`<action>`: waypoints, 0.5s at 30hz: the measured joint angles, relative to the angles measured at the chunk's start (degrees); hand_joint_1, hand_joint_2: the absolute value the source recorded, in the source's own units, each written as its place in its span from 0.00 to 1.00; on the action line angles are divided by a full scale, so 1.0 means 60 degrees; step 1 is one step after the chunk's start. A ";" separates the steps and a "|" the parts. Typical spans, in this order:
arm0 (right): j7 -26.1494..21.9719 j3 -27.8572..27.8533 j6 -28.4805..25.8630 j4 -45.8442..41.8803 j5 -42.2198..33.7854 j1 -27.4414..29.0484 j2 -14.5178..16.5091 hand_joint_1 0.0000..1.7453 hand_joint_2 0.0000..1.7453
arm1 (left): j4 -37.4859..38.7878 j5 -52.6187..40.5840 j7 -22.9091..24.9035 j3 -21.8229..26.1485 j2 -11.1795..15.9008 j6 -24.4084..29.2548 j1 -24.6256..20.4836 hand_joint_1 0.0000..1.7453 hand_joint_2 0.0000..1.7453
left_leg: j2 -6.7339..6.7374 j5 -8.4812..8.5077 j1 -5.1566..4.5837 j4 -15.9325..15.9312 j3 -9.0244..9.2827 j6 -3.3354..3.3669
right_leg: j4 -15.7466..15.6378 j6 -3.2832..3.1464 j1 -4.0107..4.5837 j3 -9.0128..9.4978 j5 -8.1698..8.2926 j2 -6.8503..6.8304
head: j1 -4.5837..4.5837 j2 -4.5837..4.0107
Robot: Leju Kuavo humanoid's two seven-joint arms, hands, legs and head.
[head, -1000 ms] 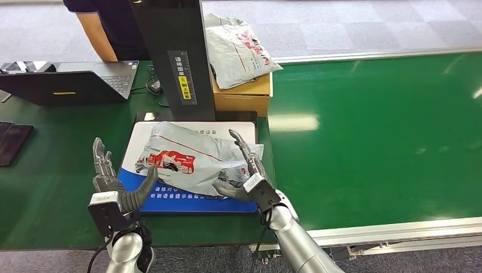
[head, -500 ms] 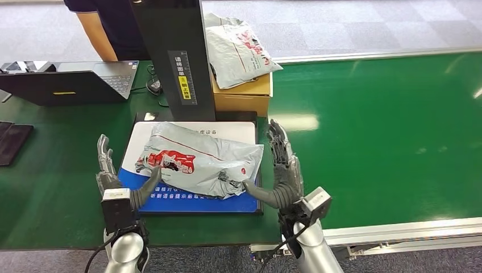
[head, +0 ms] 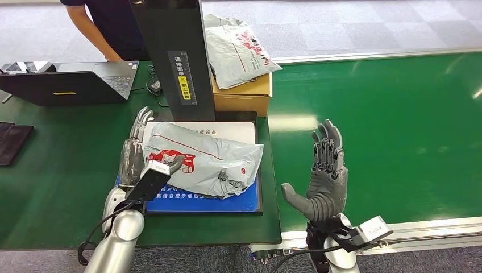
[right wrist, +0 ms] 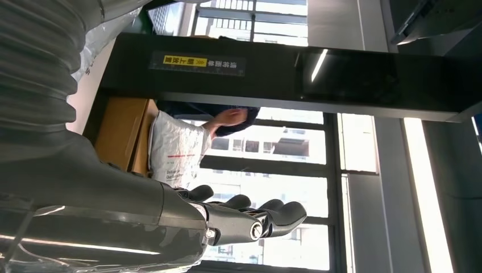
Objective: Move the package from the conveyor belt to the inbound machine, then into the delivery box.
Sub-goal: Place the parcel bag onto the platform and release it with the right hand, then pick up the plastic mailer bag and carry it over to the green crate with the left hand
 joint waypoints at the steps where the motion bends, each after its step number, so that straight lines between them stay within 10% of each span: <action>1: 0.0000 -0.0030 0.0012 -0.0025 -0.0005 0.0028 0.0000 0.00 1.00 | 0.0094 -0.0094 0.0069 -0.0044 0.0079 -0.0210 -0.0118 0.00 1.00 | 0.0001 0.0000 0.0000 0.0000 0.0000 0.0000 | 0.0000 0.0000 0.0000 -0.0001 0.0000 0.0000 | 0.0001 0.0000; 15: -0.0001 -0.0449 -0.0043 -0.0812 -0.0205 0.1037 0.0000 0.00 1.00 | 0.2139 -0.1361 0.0993 -0.0907 0.1499 -0.2527 -0.1878 0.00 1.00 | 0.0005 -0.0001 0.0002 -0.0001 -0.0006 -0.0002 | 0.0001 -0.0001 0.0001 -0.0007 -0.0002 0.0004 | 0.0000 0.0000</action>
